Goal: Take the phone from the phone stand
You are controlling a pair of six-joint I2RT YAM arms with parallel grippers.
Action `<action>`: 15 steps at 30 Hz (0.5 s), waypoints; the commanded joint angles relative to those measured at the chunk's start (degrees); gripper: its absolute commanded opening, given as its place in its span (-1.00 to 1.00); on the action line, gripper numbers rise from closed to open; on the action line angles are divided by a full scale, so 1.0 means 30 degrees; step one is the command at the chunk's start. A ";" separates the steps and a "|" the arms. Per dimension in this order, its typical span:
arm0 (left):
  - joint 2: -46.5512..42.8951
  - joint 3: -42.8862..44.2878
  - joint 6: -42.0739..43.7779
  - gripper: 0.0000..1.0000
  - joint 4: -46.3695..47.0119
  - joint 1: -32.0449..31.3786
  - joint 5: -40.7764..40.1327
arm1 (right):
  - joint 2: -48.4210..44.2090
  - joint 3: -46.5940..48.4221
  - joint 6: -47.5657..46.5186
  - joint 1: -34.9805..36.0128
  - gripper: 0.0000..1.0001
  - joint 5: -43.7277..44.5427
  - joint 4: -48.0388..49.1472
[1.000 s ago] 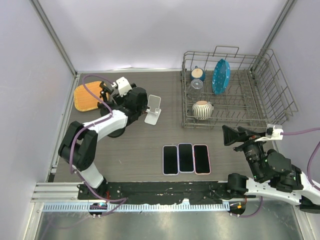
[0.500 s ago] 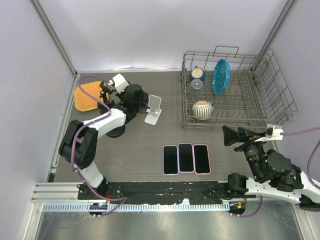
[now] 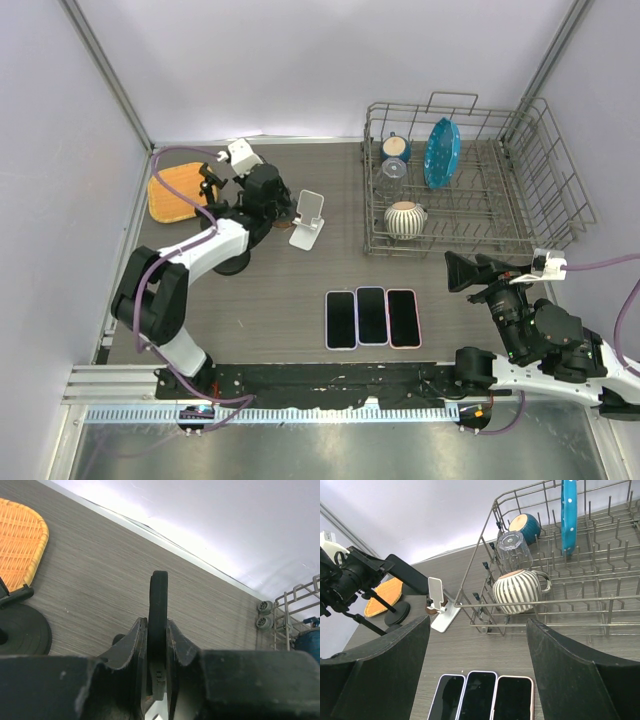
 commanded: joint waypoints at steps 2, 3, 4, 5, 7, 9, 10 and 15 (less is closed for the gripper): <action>-0.2046 0.0352 0.1442 -0.92 0.1847 0.0085 0.0594 | -0.0144 0.0161 0.0246 0.0222 0.65 0.0520 0.0232; -0.2223 0.0470 0.1501 -0.93 0.1760 0.0085 0.0799 | -0.0144 0.0161 0.0275 0.0223 0.65 0.0520 0.0203; -0.2428 0.0617 0.1531 -0.94 0.1672 0.0085 0.1120 | -0.0144 0.0161 0.0333 0.0223 0.65 0.0520 0.0174; -0.2836 0.0850 0.1560 -0.96 0.1439 0.0114 0.1762 | -0.0144 0.0190 0.0363 0.0223 0.65 0.0520 0.0144; -0.3336 0.1027 0.1561 -0.98 0.1232 0.0085 0.2439 | -0.0144 0.0191 0.0363 0.0281 0.65 0.0549 0.0056; -0.4211 0.1145 0.1239 -1.00 0.0735 0.0086 0.3318 | -0.0145 0.0191 0.0451 0.0252 0.65 0.0549 0.0027; -0.4478 0.1145 0.1122 -1.00 0.0588 0.0114 0.3611 | -0.0173 0.0220 0.0480 0.0281 0.65 0.0549 -0.0002; -0.6350 0.1672 0.0508 -1.00 -0.1986 0.0115 0.6943 | -0.0320 0.0191 0.0539 0.0281 0.64 0.0549 -0.0061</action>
